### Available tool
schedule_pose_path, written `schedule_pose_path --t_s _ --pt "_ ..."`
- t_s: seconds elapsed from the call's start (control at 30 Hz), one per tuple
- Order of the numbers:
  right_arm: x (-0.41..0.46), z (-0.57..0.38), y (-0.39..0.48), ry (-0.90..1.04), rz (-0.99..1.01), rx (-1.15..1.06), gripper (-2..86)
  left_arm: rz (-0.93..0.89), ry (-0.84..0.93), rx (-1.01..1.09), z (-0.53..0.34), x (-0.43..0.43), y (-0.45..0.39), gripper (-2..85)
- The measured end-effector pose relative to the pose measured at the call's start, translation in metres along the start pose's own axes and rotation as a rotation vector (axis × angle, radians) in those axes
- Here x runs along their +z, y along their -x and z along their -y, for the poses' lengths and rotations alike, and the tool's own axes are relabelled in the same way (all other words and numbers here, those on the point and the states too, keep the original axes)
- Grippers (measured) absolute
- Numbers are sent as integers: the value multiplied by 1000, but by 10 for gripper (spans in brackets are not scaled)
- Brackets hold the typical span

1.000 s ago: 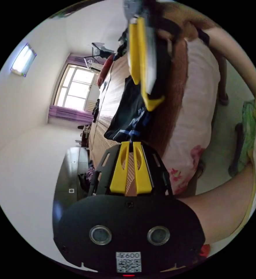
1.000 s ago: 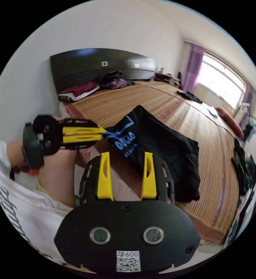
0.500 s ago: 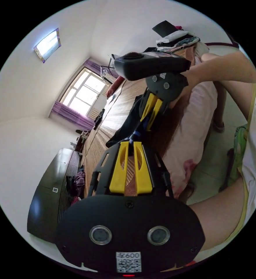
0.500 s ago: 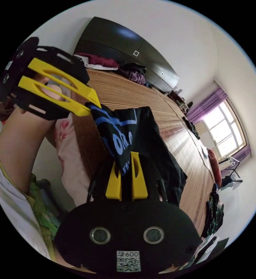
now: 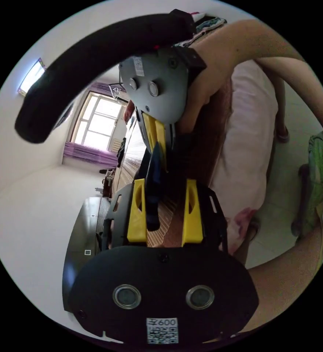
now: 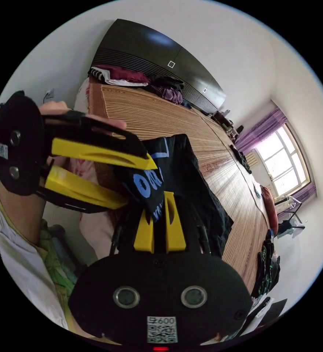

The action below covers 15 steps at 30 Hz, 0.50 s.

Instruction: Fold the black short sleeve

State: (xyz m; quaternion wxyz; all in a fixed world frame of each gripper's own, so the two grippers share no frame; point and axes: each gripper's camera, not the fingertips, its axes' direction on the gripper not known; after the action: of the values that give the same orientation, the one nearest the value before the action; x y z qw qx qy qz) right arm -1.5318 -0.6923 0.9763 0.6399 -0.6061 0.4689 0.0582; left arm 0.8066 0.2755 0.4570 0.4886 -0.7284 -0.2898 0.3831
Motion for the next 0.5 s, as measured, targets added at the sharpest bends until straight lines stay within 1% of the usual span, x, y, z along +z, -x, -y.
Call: schedule_pose_path --t_s 0.07,0.13,0.17,0.27,0.33,0.4,0.43,0.47,0.5 --pt "-1 6 5 -8 -12 -12 -3 114 4 27 3 4 -8 48" --pt "-1 10 9 -13 -36 -42 0 59 11 1 8 4 0 38" --pt "4 12 10 26 -82 -43 3 28 17 -36 10 3 9 33" --pt "23 1 7 164 -236 -60 9 38 17 -73 5 3 24 25" --pt "23 -12 -2 195 -281 -43 6 38 30 -82 1 5 27 23" --pt "27 -28 -15 292 -363 -25 3 49 57 -99 -4 11 28 22" --pt "14 -33 -19 228 -321 -25 2 1 33 -124 -6 9 28 22" --pt "2 -29 -21 206 -255 -23 -1 -51 22 -156 -4 8 29 21" --pt "1 -25 -20 226 -246 -40 -2 -58 22 -154 -2 8 26 21"
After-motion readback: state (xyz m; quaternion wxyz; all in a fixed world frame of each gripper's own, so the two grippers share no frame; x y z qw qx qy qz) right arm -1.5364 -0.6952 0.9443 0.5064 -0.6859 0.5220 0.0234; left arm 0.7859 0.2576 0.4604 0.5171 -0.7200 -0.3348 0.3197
